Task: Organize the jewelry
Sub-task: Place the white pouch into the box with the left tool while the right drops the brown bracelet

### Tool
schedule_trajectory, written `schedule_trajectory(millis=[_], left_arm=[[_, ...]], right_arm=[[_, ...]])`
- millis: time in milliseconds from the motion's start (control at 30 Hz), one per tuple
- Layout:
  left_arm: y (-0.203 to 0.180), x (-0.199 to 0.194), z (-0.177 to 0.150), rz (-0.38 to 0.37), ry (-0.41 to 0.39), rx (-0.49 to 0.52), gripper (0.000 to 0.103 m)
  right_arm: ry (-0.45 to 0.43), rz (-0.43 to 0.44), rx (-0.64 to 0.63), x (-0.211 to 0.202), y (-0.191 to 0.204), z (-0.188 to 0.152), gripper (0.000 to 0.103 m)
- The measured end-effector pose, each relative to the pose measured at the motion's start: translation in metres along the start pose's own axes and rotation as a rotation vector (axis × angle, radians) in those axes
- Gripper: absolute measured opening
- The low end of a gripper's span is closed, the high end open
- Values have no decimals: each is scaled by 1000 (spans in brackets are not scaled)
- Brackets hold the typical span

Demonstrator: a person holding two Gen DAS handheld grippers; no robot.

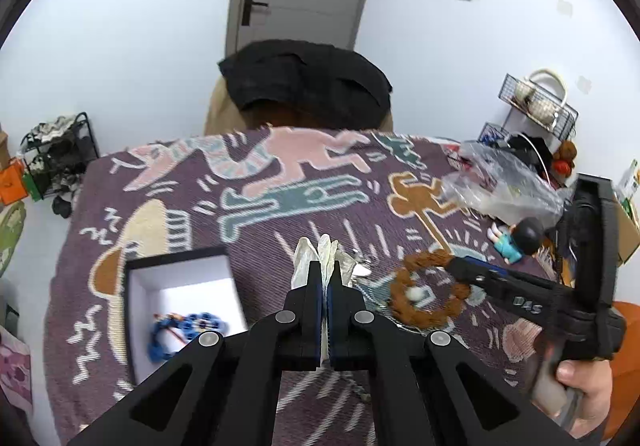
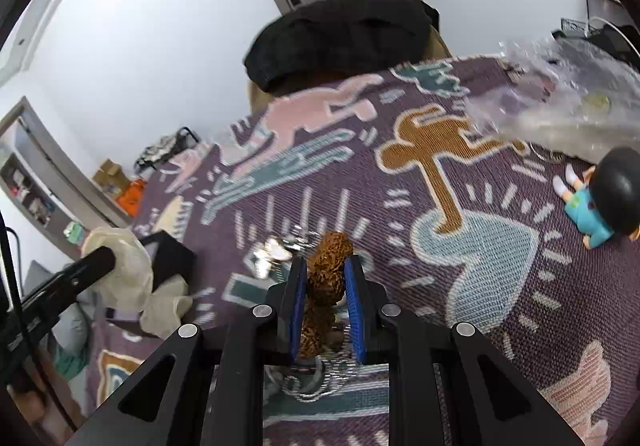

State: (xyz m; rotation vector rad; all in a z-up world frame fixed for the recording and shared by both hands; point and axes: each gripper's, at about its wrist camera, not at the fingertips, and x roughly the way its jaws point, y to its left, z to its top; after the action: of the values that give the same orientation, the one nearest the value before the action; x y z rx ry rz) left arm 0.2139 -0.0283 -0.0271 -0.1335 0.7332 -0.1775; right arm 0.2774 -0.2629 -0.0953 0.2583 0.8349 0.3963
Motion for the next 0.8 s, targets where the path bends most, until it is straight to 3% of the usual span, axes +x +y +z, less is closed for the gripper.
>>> schedule_trajectory(millis=[600, 733, 800], left_arm=[[69, -32, -3, 63, -57, -109, 1], [79, -28, -4, 66, -30, -124, 2], [83, -21, -5, 52, 10, -131, 8]], right_arm=[[-72, 97, -60, -39, 46, 10, 20], [-75, 108, -72, -40, 56, 11, 20], [-74, 117, -80, -41, 62, 11, 20]])
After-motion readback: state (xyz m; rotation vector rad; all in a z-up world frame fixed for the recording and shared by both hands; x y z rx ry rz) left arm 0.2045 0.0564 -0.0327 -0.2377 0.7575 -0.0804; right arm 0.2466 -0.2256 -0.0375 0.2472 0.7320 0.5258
